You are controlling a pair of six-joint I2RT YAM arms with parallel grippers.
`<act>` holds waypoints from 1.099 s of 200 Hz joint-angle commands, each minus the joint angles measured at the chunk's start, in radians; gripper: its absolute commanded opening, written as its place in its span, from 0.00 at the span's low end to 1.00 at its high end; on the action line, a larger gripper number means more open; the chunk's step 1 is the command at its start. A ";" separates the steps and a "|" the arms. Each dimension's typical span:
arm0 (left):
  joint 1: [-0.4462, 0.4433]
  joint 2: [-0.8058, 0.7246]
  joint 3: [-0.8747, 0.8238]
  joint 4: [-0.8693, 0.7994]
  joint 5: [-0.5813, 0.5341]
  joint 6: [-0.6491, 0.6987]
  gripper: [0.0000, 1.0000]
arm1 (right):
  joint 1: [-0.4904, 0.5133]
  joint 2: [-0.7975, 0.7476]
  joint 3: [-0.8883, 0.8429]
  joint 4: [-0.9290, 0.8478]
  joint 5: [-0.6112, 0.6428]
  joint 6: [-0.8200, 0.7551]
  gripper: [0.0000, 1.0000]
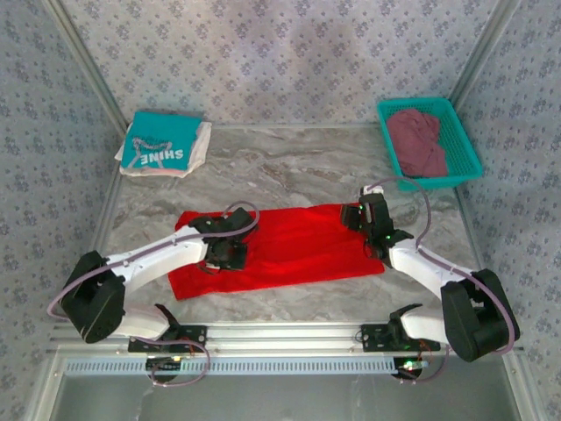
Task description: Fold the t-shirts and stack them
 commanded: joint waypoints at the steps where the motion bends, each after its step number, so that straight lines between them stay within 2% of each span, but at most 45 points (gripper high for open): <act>1: 0.010 -0.033 -0.005 0.024 0.131 0.062 0.00 | -0.007 0.006 0.032 -0.026 -0.005 0.017 0.61; 47: 0.012 -0.005 -0.007 -0.038 0.195 0.112 0.00 | -0.006 0.005 0.033 -0.029 -0.004 0.017 0.61; 54: 0.013 0.010 0.000 -0.053 0.194 0.117 0.07 | -0.006 0.006 0.034 -0.028 -0.004 0.018 0.61; 69: 0.012 0.033 0.024 -0.086 0.164 0.114 0.41 | -0.007 0.008 0.033 -0.027 -0.005 0.018 0.61; 84: 0.014 0.015 0.058 -0.104 0.117 0.118 0.51 | -0.005 0.010 0.035 -0.028 -0.008 0.017 0.61; 108: 0.064 -0.077 0.079 -0.067 0.071 0.109 0.52 | -0.006 0.009 0.035 -0.028 -0.006 0.017 0.61; 123: 0.157 -0.141 0.027 -0.018 0.064 0.062 0.51 | -0.007 0.009 0.036 -0.030 -0.004 0.015 0.61; 137: 0.254 -0.183 -0.044 0.039 0.104 0.037 0.48 | -0.007 0.006 0.039 -0.037 -0.004 0.014 0.61; 160: 0.349 -0.200 -0.103 0.100 0.072 0.017 0.46 | -0.010 0.003 0.042 -0.044 0.002 0.010 0.61; 185: 0.423 -0.157 -0.102 0.215 0.060 0.009 0.41 | -0.060 0.041 0.082 -0.063 -0.096 0.011 0.51; 192: 0.437 -0.137 -0.095 0.252 0.063 0.008 0.39 | -0.078 0.068 0.116 -0.113 -0.123 0.003 0.44; 200: 0.448 -0.114 -0.083 0.290 0.065 0.010 0.39 | -0.100 0.104 0.170 -0.193 -0.146 0.013 0.42; 208: 0.458 -0.085 -0.064 0.308 0.062 0.010 0.39 | -0.126 0.139 0.232 -0.296 -0.169 0.030 0.42; 220: 0.470 -0.043 -0.041 0.323 0.057 0.013 0.39 | -0.154 0.175 0.296 -0.416 -0.187 0.043 0.50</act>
